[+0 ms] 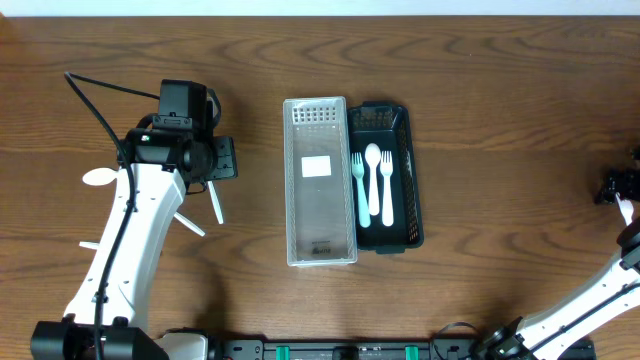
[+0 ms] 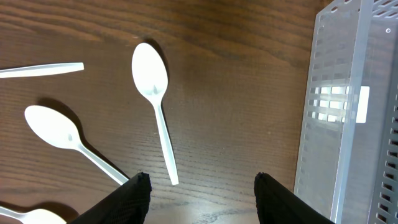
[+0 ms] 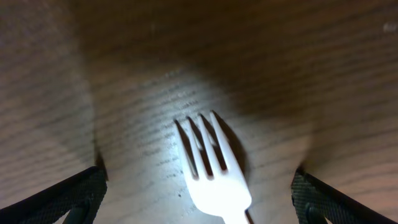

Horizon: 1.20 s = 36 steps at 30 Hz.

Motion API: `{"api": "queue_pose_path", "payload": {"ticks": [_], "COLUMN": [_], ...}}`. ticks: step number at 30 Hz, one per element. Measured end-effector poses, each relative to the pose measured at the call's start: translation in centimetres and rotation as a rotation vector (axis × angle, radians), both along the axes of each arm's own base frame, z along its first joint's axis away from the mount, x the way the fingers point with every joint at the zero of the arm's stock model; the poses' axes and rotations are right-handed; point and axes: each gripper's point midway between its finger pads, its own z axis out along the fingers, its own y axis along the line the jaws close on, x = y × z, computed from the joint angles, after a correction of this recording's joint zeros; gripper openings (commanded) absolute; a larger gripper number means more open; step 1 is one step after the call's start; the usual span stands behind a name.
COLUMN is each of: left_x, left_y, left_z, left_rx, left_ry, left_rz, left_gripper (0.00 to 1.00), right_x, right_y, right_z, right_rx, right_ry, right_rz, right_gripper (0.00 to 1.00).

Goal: Pack container
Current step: 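Move right gripper to the remaining white fork on the right, then close right gripper on the white fork's handle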

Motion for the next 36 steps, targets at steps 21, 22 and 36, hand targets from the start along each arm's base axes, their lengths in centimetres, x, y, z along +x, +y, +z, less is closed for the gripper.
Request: {"api": "queue_pose_path", "payload": {"ticks": [21, 22, 36], "left_x": [0.0, 0.0, 0.0], "left_y": [0.0, 0.0, 0.0], "left_z": [0.0, 0.0, 0.0], "left_rx": [0.0, 0.0, 0.0], "left_ry": [0.0, 0.0, 0.0], "left_rz": [0.0, 0.0, 0.0], "left_gripper": [0.56, 0.57, 0.57], "right_x": [-0.1, -0.08, -0.04], "right_y": [-0.69, -0.7, -0.71], "right_z": [-0.1, -0.08, -0.06], "right_rx": [-0.013, -0.014, -0.013], "right_ry": [-0.007, -0.007, -0.009], "right_rz": [0.009, 0.009, 0.009], "right_gripper": [0.41, 0.38, 0.26]}}
